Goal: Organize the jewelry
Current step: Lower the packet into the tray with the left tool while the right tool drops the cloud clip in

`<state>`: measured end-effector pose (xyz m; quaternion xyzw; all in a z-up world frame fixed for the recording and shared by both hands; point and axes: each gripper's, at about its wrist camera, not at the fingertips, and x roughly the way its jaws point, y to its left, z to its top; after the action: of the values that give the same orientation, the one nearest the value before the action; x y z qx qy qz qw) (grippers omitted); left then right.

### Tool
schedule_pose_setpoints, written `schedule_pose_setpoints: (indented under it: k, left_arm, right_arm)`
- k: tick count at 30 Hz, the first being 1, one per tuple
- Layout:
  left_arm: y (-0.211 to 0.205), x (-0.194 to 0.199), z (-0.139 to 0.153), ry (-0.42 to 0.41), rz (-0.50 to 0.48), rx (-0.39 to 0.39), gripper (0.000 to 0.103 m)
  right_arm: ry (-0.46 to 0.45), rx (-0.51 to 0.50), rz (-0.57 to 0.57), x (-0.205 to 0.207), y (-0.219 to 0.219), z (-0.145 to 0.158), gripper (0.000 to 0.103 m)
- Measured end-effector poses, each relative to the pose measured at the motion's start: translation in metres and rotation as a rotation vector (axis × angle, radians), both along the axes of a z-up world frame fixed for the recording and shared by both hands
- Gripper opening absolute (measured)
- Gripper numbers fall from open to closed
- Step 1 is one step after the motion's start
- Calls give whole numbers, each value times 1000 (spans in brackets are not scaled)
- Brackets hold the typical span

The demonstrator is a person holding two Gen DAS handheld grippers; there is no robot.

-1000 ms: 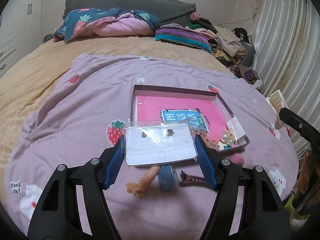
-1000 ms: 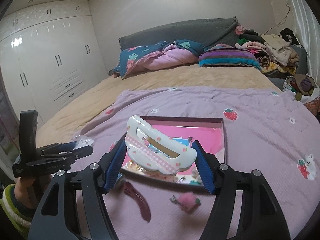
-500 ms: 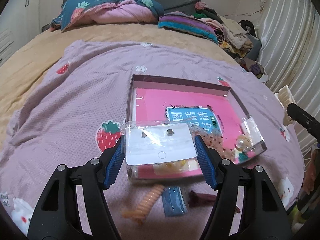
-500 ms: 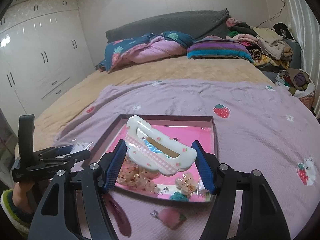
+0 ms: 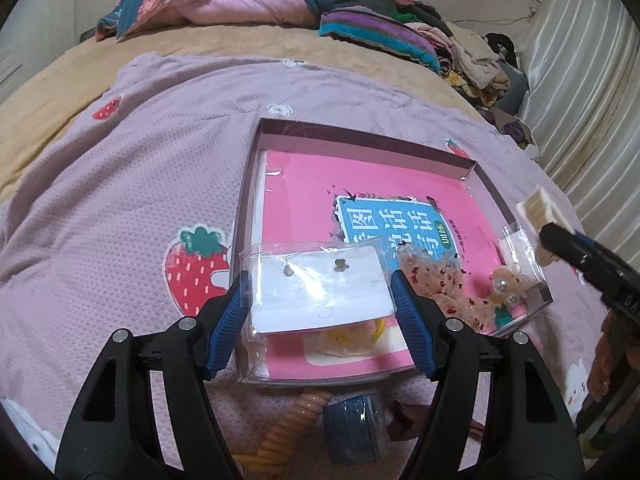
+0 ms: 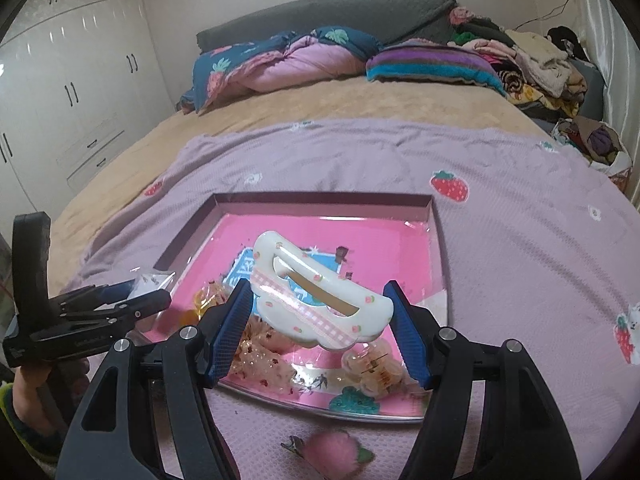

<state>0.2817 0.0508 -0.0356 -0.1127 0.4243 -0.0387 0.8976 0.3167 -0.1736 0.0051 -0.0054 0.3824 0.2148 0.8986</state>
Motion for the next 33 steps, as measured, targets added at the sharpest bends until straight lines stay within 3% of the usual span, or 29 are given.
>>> schedule_pose_setpoints:
  k: [6,11,18,24,33]
  left_arm:
    - [2,-3,-1,-3,-4,-9,67]
    - [-1,-7,1,-11,-20,-11,77]
    - [4,-14,8,-29,-15,-24,78]
    - [11,-21,15,-37,1,-54,78]
    - [18,-36,27,-60,24,-65,80]
  right_arm:
    - [30,-10,11,5,8,-15,66]
    - [63,-17,23,8,16,-30,66]
    - [102,-21,38,8,21,-44,67]
    - [111,-19,54,-1,24,-46,67]
    - [91,18,46,-27,15,-35,79]
